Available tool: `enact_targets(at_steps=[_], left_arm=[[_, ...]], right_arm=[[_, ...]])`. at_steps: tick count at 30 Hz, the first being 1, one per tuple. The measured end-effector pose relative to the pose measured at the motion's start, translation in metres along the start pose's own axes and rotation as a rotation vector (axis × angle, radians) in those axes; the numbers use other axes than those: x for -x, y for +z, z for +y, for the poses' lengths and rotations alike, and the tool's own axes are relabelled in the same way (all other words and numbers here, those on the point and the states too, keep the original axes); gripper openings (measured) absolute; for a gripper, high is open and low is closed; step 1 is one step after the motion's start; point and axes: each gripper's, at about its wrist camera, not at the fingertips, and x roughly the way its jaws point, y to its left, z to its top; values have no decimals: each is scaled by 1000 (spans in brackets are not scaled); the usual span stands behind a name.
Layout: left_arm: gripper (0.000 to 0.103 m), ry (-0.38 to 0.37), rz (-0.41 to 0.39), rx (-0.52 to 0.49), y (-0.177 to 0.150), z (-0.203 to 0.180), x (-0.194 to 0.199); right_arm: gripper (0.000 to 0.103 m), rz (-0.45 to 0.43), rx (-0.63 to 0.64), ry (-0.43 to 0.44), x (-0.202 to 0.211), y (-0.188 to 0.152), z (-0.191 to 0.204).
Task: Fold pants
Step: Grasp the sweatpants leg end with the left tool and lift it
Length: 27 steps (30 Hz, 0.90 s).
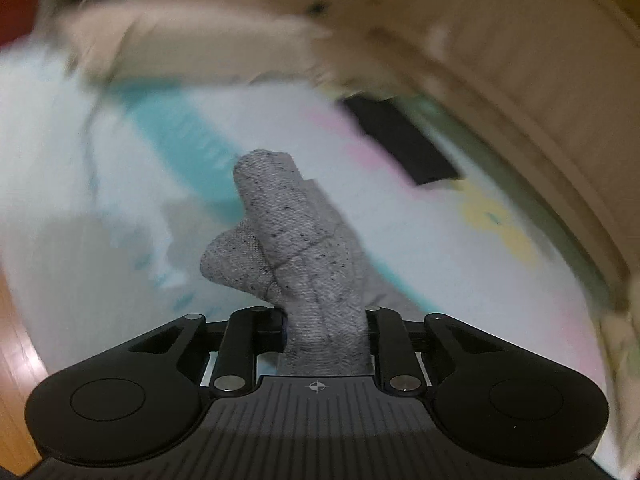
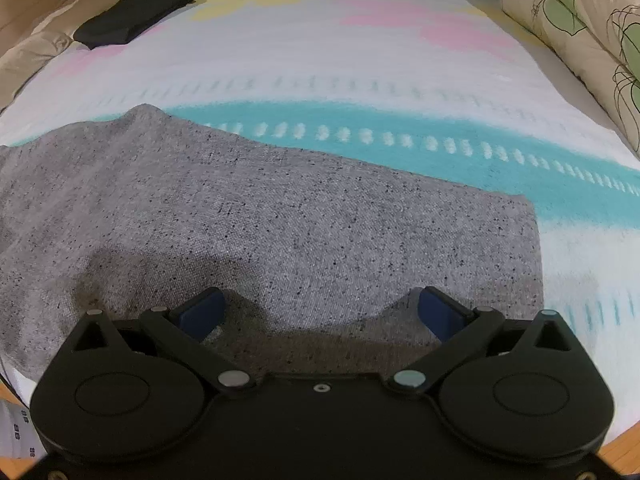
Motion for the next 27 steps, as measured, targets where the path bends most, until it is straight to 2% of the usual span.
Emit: enact_targets(at_steps=[6,10,14,17,19,21,24,25,27], left_arm=[[20,-111,-120,-224,6,-63,66],[20,-159,-177,-376,-2,-112,101],[20,-215,-223,-540,-30,-167,125],[20,-267,-244,-720,-76,-213,133],[22,-300,-211,-812,-111,-235,129],[24,-338,-129,-870,-149,-255,117],[26,-391,53,-966,-205,-278,89],[27,-398,99,-1004,-224,-284,83],[27,-358,106,-1068,-247,-289,79]], right_arm=[[101,28,18,9,3,13,-2],[101,-50,3,10,24,19,-15],[102,-95,-72,21,42,26,-42],[102,-102,-147,12,48,30,-68],[102,-108,-200,-10,51,31,-87],[102,-114,-254,-38,53,35,-106],[102,-107,-319,-101,54,36,-131],[102,-107,-336,-125,55,36,-139],[102,-115,-361,-183,58,36,-153]])
